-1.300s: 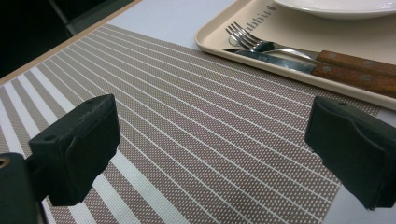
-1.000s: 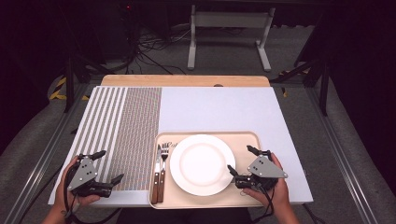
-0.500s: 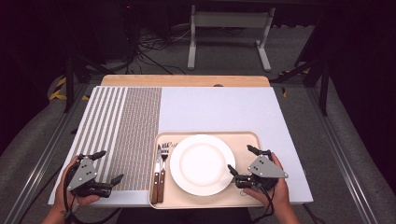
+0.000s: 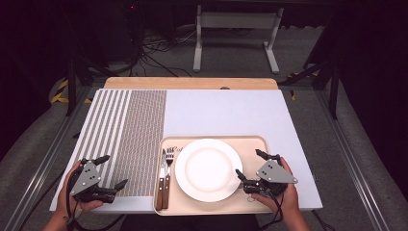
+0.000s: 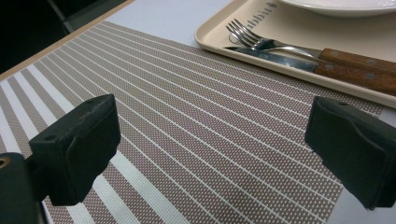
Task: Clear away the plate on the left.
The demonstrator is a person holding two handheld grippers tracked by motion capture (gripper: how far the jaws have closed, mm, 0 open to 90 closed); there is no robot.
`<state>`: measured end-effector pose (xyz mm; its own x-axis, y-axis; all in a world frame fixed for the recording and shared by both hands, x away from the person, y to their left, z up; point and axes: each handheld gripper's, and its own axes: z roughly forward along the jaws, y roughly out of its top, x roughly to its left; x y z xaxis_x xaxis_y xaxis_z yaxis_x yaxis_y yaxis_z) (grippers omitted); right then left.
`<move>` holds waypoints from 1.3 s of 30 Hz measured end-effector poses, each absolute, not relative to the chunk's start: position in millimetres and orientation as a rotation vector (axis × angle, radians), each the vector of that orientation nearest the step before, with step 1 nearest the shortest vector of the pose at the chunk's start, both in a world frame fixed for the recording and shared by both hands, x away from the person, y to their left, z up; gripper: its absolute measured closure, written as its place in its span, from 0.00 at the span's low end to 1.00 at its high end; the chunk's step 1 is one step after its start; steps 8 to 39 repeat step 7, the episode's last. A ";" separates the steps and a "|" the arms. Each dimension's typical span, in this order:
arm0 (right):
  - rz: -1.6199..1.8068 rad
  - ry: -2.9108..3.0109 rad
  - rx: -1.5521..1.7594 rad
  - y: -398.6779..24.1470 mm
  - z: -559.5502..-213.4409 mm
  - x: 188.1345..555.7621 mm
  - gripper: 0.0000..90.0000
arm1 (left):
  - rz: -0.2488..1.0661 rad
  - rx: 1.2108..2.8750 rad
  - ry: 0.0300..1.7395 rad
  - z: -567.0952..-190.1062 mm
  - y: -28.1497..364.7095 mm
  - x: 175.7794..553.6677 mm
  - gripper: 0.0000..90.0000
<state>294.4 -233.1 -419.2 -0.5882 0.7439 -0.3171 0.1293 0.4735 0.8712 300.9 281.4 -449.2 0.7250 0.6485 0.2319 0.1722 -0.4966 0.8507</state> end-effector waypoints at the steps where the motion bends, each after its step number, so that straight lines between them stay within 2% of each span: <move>1: 1.110 2.014 0.723 -233.3 -419.2 294.3 0.15 | 0.683 2.043 0.621 -449.1 281.3 300.8 0.05; 39: 1.115 2.013 0.726 -234.1 -419.3 295.1 0.15 | 0.687 2.043 0.620 -448.5 281.7 301.7 0.05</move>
